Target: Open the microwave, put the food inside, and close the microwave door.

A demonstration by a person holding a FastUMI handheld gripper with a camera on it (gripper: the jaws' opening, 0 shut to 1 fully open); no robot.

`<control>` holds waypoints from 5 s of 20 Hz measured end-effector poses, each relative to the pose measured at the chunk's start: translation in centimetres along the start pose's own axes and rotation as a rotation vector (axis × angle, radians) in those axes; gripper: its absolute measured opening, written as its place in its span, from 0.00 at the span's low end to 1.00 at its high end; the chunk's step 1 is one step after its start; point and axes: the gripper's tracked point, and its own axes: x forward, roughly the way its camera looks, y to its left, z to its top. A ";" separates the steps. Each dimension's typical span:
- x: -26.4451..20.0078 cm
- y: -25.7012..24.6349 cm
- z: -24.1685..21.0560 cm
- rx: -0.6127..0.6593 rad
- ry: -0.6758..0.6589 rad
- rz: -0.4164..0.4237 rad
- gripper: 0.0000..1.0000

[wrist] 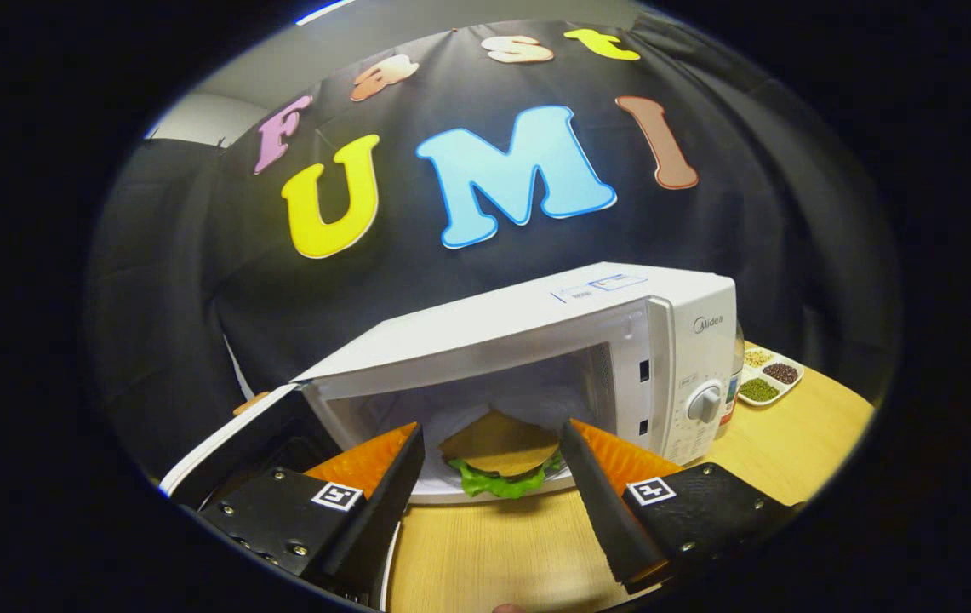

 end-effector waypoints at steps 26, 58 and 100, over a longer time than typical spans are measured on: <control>-25.9 28.5 -3.1 -0.230 -0.044 0.574 0.97; -18.7 14.3 -12.5 -0.283 0.322 0.357 0.01; 3.8 -8.2 -0.9 -0.051 0.226 -0.008 0.01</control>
